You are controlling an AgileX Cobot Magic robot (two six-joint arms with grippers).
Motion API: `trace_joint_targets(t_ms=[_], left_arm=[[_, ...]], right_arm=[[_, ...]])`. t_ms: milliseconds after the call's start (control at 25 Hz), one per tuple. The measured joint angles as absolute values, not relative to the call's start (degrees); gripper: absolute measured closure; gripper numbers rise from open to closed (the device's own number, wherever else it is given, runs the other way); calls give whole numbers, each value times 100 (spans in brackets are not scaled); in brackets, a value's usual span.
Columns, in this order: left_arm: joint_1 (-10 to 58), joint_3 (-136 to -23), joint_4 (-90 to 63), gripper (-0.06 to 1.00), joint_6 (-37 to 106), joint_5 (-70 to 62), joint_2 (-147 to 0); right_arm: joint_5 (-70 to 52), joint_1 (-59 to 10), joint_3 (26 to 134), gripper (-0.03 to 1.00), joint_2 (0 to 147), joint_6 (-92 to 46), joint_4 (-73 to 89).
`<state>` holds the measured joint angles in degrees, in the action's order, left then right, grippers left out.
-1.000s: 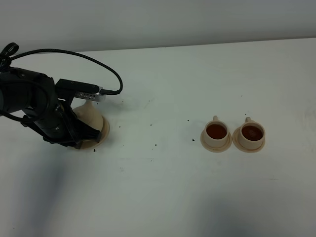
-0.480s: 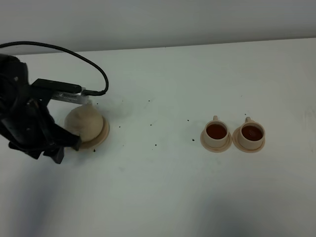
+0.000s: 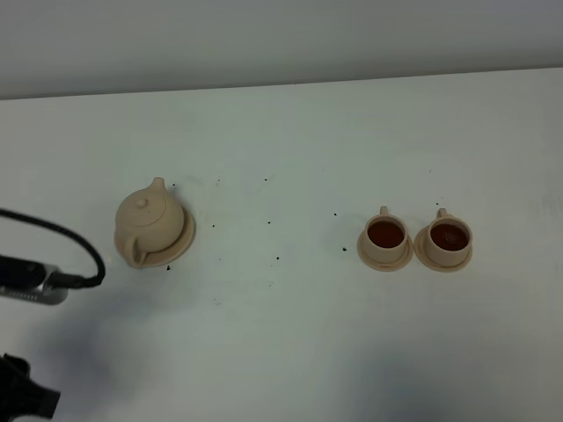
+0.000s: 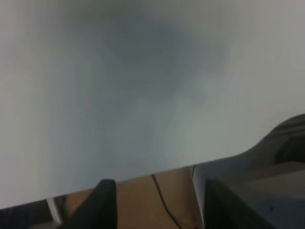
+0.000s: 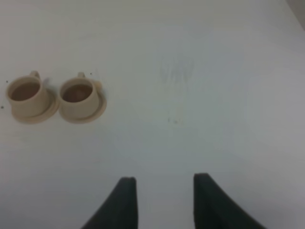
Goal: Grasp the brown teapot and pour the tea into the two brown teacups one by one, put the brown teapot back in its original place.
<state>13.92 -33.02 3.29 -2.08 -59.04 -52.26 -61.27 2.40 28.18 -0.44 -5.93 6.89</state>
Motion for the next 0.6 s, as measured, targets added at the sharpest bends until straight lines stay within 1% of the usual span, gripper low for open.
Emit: trace_joint_targets(t_ms=[160, 480, 600], left_arm=[[1392, -2925, 294, 49, -171, -5929, -4385], [1392, -2913, 277, 49, -115, -5921, -3319], [1392, -2913, 270, 49, -115, -5927, -2663]], right_arm=[[-6127, 240, 2818, 65, -44, -593, 689], [-6127, 240, 2818, 65, -44, -593, 689], [-6127, 240, 2818, 65, -44, -593, 689]])
